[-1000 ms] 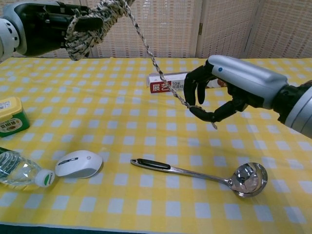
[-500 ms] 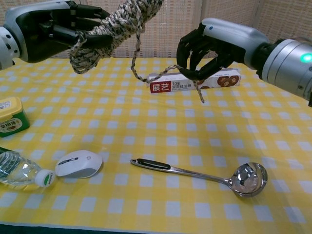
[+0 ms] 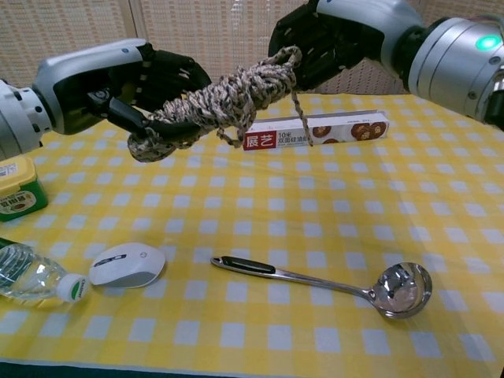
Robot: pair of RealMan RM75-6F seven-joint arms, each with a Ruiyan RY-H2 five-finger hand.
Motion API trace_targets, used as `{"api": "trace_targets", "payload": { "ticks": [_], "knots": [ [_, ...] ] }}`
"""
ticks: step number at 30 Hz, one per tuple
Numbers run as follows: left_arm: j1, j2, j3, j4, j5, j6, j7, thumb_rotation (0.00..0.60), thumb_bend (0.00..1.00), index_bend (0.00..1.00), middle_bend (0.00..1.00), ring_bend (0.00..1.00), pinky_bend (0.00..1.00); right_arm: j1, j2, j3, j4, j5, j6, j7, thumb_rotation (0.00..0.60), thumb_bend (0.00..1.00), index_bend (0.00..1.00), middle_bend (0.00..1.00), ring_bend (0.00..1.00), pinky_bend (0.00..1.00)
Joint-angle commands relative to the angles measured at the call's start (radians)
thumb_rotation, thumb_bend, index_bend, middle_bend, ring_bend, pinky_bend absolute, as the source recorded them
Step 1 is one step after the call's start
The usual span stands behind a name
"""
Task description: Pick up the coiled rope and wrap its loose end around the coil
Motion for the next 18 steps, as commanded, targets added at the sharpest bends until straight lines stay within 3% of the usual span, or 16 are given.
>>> {"api": "trace_targets", "payload": {
  "ticks": [1, 8, 18],
  "knots": [
    [-0.015, -0.013, 0.024, 0.021, 0.001, 0.015, 0.051, 0.600, 0.52, 0.64, 0.64, 0.62, 0.59, -0.002, 0.005, -0.003, -0.012, -0.006, 0.010, 0.002, 0.600, 0.55, 0.75, 0.56, 0.52, 0.42],
    [-0.032, -0.030, 0.046, 0.031, -0.046, 0.020, 0.192, 0.600, 0.52, 0.64, 0.64, 0.62, 0.59, -0.006, 0.018, -0.013, -0.051, -0.035, 0.016, 0.033, 0.600, 0.55, 0.75, 0.56, 0.53, 0.43],
    [-0.064, -0.074, 0.032, 0.018, -0.291, -0.017, 0.483, 0.600, 0.52, 0.64, 0.64, 0.62, 0.60, -0.009, 0.028, -0.058, -0.115, -0.101, 0.019, 0.036, 0.600, 0.55, 0.75, 0.57, 0.54, 0.45]
  ]
}}
